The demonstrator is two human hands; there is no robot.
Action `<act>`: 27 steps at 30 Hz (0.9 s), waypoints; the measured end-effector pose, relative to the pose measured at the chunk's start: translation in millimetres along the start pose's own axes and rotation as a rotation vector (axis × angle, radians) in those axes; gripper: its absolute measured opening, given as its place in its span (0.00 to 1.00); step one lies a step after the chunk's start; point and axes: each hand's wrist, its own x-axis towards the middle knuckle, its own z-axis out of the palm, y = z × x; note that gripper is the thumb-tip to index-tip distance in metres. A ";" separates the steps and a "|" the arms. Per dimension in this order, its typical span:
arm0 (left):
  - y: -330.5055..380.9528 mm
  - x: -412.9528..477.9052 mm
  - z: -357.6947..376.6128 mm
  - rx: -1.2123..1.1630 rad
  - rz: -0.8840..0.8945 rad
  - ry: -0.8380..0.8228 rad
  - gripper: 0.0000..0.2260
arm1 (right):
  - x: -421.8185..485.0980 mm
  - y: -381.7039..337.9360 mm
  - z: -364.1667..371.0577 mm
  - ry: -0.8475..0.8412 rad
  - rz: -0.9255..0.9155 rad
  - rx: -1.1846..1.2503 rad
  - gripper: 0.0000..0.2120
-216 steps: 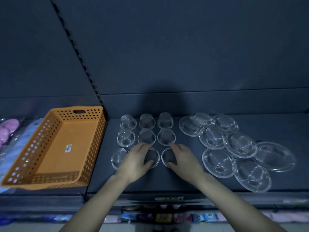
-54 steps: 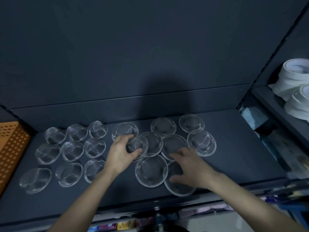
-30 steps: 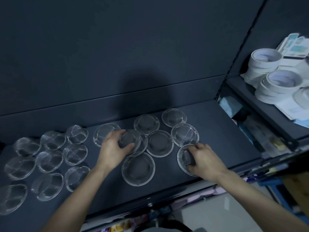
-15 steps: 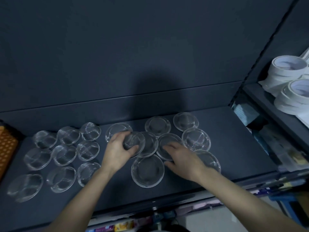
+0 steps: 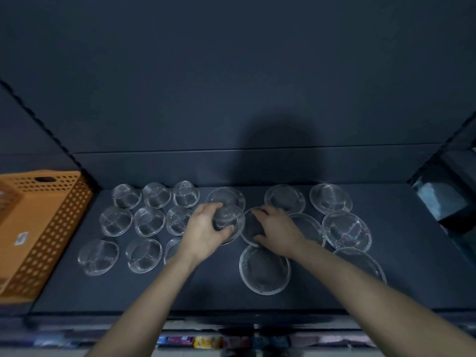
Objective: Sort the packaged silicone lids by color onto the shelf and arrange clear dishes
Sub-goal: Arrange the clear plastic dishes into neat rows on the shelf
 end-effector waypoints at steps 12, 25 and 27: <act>4.2 1.8 9.7 0.015 0.004 -0.050 0.24 | -38.7 29.1 -30.3 0.449 0.209 0.220 0.30; -4.7 -2.8 25.9 0.240 -0.012 -0.198 0.26 | -59.3 31.2 -20.3 0.368 0.312 0.303 0.31; -6.6 -1.0 26.6 0.239 0.013 -0.204 0.26 | -58.6 29.4 -19.5 0.362 0.307 0.317 0.31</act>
